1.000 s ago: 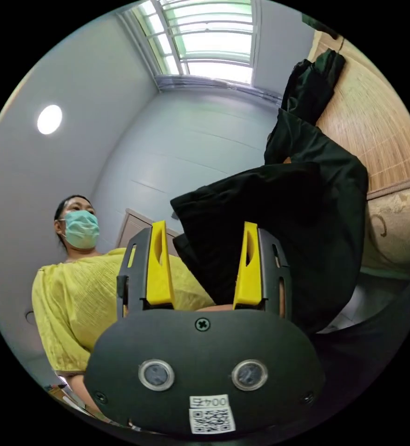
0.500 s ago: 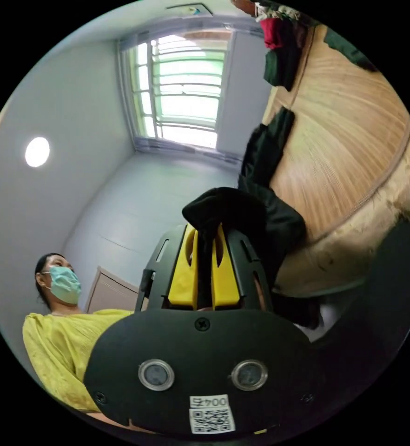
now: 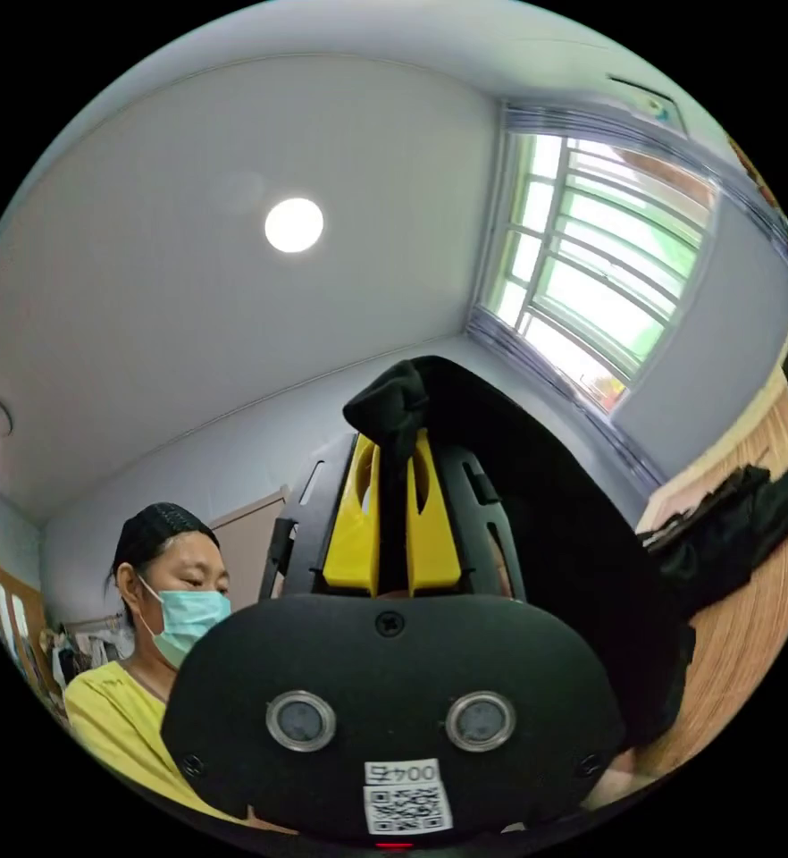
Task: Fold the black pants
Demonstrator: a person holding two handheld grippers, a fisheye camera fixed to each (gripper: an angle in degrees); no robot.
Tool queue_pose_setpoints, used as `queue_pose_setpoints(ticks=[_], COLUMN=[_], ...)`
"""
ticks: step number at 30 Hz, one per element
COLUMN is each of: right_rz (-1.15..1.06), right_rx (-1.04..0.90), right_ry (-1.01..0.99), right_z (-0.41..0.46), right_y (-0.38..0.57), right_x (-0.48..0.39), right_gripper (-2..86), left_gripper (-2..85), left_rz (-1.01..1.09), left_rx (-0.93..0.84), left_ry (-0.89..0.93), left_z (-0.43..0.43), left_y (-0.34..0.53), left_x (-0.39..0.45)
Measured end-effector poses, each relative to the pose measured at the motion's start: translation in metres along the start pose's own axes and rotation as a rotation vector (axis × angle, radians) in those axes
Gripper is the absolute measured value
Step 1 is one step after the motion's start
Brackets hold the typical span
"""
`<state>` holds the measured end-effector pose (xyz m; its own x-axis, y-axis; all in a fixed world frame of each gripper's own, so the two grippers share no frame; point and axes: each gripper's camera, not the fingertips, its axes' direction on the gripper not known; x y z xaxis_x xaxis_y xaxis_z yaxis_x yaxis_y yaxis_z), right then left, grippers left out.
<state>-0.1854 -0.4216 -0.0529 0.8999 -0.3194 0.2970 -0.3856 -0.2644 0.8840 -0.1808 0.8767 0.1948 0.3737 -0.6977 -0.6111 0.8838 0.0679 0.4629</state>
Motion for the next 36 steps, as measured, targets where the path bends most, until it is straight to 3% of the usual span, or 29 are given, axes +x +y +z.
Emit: queue_pose_setpoints(ticks=[9,14,20,22,24,28,31,36], right_rz=[-0.255,-0.207,-0.014,0.059,-0.005,-0.259,-0.345,-0.262], right_rx=[-0.074,-0.146,-0.319,-0.415,-0.482,-0.376,-0.312,-0.425], right_ry=[0.043,0.131,0.273,0.317,0.353,0.092,0.029,0.155], right_z=[0.077,0.119,0.223,0.293,0.354,0.44,0.459,0.456], right_y=[-0.065,-0.064,-0.06,-0.064,-0.074,-0.109,-0.128,-0.126], right_x=[-0.092,-0.07,0.019,0.049,0.038,-0.045,-0.074,-0.012], right_gripper=[5.1,5.0,4.6,4.5,4.4,4.5,4.5,4.5], left_gripper=[3.8,3.9,4.2,4.2,4.2,4.2,4.1,3.9], left_rz=[0.125,0.022,-0.108,-0.04,0.038,0.445,0.59,0.544], left_rx=[0.116,0.104,0.077,0.106,0.144,0.238,0.207,0.03], left_ry=[-0.106,-0.225,-0.504,-0.649,-0.695,-0.784,-0.774,-0.784], left_z=[-0.034,-0.07,-0.14,-0.165,-0.173,-0.141,-0.106,-0.045], left_y=[-0.077,-0.077,-0.11,-0.175,-0.24,-0.367,-0.395,-0.338], left_x=[0.09,0.068,-0.006,-0.003,0.024,0.166,0.23,0.208])
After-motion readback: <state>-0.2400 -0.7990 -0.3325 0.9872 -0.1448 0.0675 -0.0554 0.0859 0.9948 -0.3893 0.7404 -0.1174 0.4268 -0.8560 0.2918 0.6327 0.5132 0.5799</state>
